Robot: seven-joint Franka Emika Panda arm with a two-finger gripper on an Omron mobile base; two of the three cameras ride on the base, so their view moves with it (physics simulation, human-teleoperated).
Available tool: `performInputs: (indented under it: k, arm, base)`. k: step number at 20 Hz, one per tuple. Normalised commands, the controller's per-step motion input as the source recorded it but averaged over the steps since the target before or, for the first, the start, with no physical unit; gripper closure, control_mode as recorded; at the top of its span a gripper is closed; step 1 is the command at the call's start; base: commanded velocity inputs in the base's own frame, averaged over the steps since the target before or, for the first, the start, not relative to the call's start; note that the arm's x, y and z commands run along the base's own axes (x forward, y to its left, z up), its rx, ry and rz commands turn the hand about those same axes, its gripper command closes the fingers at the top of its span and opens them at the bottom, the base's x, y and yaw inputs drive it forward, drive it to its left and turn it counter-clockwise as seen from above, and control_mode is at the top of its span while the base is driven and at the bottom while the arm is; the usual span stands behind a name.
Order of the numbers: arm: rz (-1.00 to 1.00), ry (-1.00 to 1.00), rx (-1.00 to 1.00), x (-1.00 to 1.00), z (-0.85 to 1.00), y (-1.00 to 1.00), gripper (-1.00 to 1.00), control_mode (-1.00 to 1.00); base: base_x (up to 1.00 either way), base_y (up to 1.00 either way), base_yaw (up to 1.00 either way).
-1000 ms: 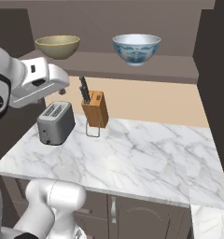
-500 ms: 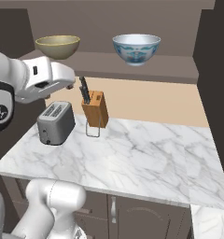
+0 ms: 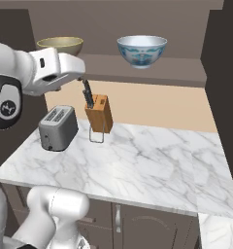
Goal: Move the bowls from the cabinet to the plates on the dining table.
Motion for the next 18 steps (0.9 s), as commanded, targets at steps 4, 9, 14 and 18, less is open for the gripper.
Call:
performInputs:
  k: [4,9,14,18]
  arm:
    - [-0.01,0.00,0.00,0.22,0.27,-0.09,-1.00,-1.00]
    - [0.00,0.00,-0.02,0.24,0.02,-0.09,-1.00,-1.00]
    - [0.00,0.00,-0.05,0.27,0.00,-0.14,-1.00,-1.00]
    - [0.00,-0.04,-0.06,0.28,0.00,-0.08,-1.00,-1.00]
  base:
    - [0.00,0.00,0.00]
    - [0.00,0.00,0.00]
    - [0.00,0.00,0.00]
    - [0.00,0.00,0.00]
